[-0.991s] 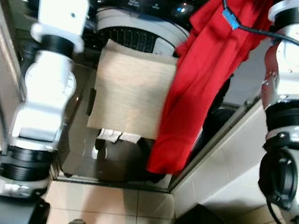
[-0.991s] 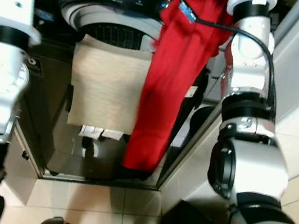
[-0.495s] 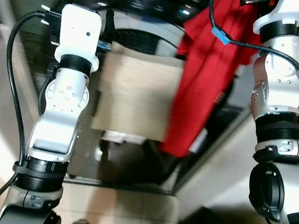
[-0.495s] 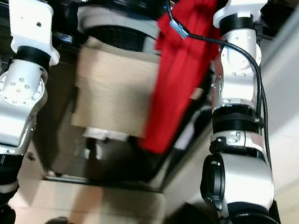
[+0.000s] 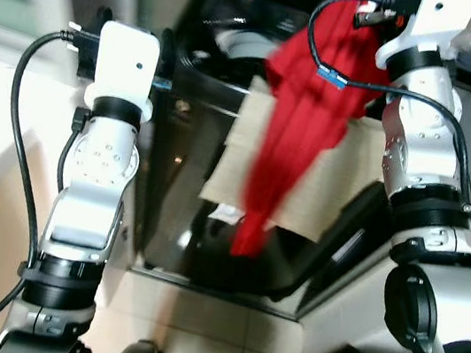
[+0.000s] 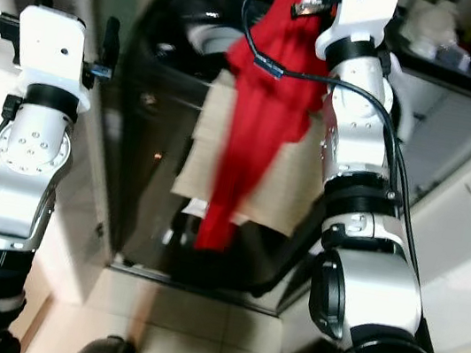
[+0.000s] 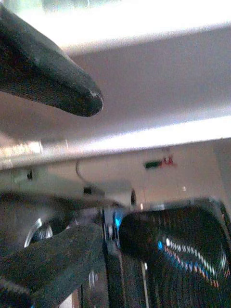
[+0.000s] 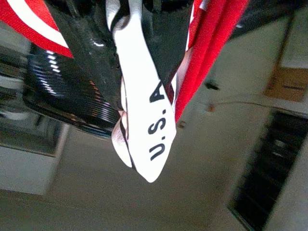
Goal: Clothes washing
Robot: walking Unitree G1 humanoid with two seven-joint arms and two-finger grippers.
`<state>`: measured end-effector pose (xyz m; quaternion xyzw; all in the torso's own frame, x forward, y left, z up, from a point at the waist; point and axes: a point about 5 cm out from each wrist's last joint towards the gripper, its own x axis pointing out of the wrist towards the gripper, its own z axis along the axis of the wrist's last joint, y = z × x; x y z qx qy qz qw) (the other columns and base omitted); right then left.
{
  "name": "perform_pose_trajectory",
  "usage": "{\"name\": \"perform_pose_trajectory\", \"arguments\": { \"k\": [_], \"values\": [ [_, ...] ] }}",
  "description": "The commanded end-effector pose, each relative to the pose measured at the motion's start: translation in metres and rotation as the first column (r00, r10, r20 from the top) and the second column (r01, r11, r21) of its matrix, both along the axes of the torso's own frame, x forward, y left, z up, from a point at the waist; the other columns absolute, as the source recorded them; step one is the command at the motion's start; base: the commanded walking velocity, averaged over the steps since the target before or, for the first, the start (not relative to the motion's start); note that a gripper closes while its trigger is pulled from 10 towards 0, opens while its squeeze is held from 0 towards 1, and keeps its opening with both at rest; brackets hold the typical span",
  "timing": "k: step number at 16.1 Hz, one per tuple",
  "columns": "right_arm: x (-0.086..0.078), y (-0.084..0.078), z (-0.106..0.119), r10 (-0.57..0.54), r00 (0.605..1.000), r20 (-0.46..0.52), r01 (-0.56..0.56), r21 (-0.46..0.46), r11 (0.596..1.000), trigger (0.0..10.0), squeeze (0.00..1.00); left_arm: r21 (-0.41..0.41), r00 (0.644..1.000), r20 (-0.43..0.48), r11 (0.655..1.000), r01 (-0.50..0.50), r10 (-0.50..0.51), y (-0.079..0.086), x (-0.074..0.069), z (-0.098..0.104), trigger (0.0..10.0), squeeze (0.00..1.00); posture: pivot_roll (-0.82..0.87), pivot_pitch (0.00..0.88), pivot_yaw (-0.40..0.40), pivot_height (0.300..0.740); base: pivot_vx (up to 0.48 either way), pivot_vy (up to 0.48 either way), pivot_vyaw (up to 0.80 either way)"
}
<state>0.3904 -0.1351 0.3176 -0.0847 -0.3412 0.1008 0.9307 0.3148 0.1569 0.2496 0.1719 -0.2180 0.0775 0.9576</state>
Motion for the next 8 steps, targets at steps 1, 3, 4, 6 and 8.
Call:
{"name": "perform_pose_trajectory", "arguments": {
  "k": [1, 3, 4, 6, 8],
  "values": [
    [-0.0010, -0.0091, 0.0059, -0.023, 1.000, 0.012, 0.023, 0.004, 1.000, 0.0, 0.00, 0.017, 1.000, -0.007, 1.000, 0.000, 0.000, -0.0038, 0.0001, -0.0013, 10.0, 0.00, 0.07, 0.000, -0.103, 0.740, 0.000, 0.000, 0.00],
    [-0.0007, -0.0103, 0.0034, -0.030, 1.000, 0.001, 0.030, -0.011, 0.999, 0.0, 0.00, 0.029, 1.000, -0.007, 1.000, 0.008, -0.007, -0.0063, 0.0007, -0.0014, 10.0, 0.00, 0.07, 0.000, -0.097, 0.740, 0.000, 0.000, 0.00],
    [-0.0007, -0.0107, 0.0029, -0.033, 0.999, -0.001, 0.033, -0.016, 0.999, 0.0, 0.00, 0.037, 1.000, -0.008, 0.999, 0.009, -0.009, -0.0075, 0.0014, -0.0013, 10.0, 0.00, 0.07, 0.000, -0.097, 0.740, 0.000, 0.000, 0.00],
    [-0.0003, -0.0120, 0.0016, -0.042, 0.999, -0.007, 0.042, -0.024, 0.999, 0.0, 0.00, 0.038, 1.000, -0.011, 0.999, 0.012, -0.012, -0.0085, 0.0022, -0.0021, 10.0, 0.00, 0.06, 0.000, -0.092, 0.740, 0.000, 0.000, 0.00],
    [0.0007, -0.0148, -0.0013, -0.053, 0.998, -0.025, 0.052, -0.019, 0.998, 0.0, 0.00, 0.036, 1.000, -0.022, 0.999, 0.023, -0.023, -0.0108, 0.0026, -0.0047, 10.0, 0.00, 0.05, 0.000, -0.090, 0.740, 0.000, 0.000, 0.22]
  ]
}}
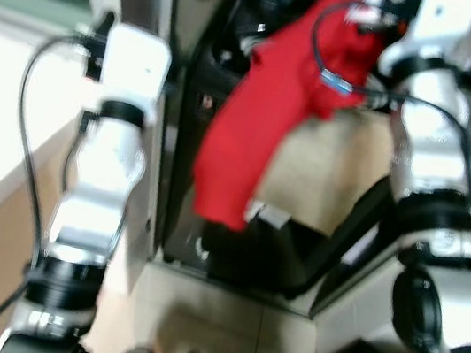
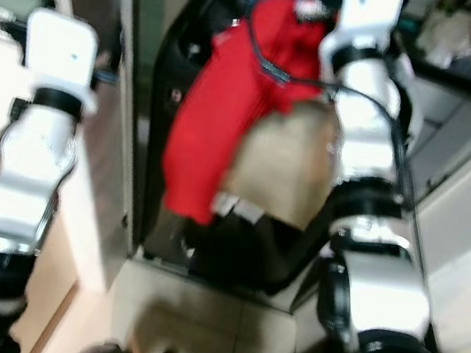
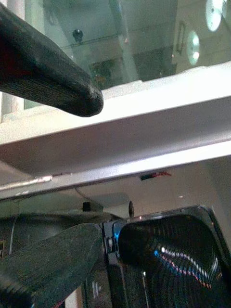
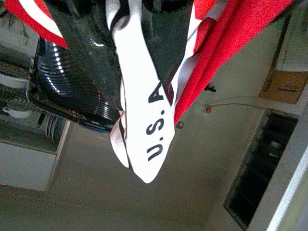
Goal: Clothes washing
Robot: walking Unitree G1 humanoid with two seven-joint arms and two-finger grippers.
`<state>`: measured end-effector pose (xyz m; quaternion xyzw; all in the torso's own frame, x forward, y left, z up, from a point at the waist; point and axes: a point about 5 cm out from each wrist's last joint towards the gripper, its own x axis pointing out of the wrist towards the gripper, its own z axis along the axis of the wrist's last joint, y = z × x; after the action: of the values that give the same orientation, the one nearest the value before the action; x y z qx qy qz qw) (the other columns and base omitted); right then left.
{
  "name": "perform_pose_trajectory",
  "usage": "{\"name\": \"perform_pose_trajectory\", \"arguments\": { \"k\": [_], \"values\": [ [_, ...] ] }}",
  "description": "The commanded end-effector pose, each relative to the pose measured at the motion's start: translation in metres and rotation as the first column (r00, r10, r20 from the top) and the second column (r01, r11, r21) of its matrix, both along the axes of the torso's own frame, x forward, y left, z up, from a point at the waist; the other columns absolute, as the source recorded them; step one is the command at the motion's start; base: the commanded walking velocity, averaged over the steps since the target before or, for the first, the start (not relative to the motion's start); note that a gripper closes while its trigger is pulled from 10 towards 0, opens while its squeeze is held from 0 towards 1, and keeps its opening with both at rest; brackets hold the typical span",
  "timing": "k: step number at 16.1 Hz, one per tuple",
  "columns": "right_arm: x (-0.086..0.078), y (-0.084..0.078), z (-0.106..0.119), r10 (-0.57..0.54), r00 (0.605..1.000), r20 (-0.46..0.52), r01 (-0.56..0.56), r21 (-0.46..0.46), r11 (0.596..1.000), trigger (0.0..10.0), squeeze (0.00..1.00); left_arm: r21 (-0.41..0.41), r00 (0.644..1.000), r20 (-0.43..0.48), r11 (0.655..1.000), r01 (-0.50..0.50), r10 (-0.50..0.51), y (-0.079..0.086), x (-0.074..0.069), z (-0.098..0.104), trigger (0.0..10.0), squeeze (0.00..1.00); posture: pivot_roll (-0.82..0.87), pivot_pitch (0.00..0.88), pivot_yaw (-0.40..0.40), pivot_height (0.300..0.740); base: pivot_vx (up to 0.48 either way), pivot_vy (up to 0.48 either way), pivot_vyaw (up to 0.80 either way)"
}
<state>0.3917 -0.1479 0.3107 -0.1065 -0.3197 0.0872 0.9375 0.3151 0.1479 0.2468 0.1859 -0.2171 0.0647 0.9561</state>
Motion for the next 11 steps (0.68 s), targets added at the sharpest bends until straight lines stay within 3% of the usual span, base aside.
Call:
{"name": "perform_pose_trajectory", "arguments": {
  "k": [1, 3, 4, 6, 7, 8, 11],
  "values": [
    [0.000, -0.003, 0.005, -0.012, 1.000, 0.008, 0.011, 0.017, 1.000, 0.0, 0.00, 0.004, 1.000, -0.017, 1.000, 0.008, -0.008, -0.003, 0.002, -0.003, 10.0, 0.00, 0.05, 0.000, -0.090, 0.740, 0.000, 0.000, 0.00],
    [0.000, -0.003, 0.002, -0.017, 1.000, -0.001, 0.017, 0.018, 1.000, 0.0, 0.00, 0.021, 0.999, -0.029, 1.000, 0.016, -0.015, -0.004, 0.003, -0.005, 10.0, 0.00, 0.05, 0.000, -0.089, 0.740, 0.000, 0.000, 0.00],
    [-0.001, -0.003, 0.001, -0.020, 1.000, 0.002, 0.020, 0.007, 1.000, 0.0, 0.00, -0.001, 0.996, -0.035, 0.997, 0.080, -0.080, -0.007, 0.001, -0.006, 10.0, 0.00, 0.05, 0.000, -0.087, 0.740, 0.480, 0.000, 0.00],
    [-0.006, -0.004, 0.008, -0.060, 0.994, 0.093, 0.062, -0.024, 0.998, 0.0, 0.00, 0.001, 0.993, -0.012, 0.993, 0.121, -0.121, -0.010, -0.001, -0.003, 10.0, 0.00, 0.05, 0.000, -0.083, 0.740, 0.480, 0.000, 0.00],
    [-0.012, -0.007, 0.021, -0.092, 0.979, 0.183, 0.100, -0.035, 0.994, 0.0, 0.00, 0.016, 0.992, 0.005, 0.992, 0.125, -0.125, -0.010, -0.002, -0.001, 10.0, 0.00, 0.05, 0.000, -0.083, 0.740, 0.480, 0.000, 0.00],
    [-0.022, -0.013, 0.049, -0.133, 0.934, 0.331, 0.154, -0.038, 0.987, 0.0, 0.00, 0.040, 0.991, 0.035, 0.991, 0.130, -0.131, -0.012, -0.003, 0.003, 10.0, 0.00, 0.05, 0.000, -0.083, 0.740, 0.480, 0.000, 0.00],
    [-0.027, -0.020, 0.078, -0.154, 0.896, 0.416, 0.188, -0.043, 0.981, 0.0, 0.00, 0.036, 0.988, 0.041, 0.989, 0.146, -0.148, -0.014, -0.003, 0.004, 10.0, 0.00, 0.03, 0.000, -0.075, 0.740, 0.480, 0.000, 0.00]
  ]
}}
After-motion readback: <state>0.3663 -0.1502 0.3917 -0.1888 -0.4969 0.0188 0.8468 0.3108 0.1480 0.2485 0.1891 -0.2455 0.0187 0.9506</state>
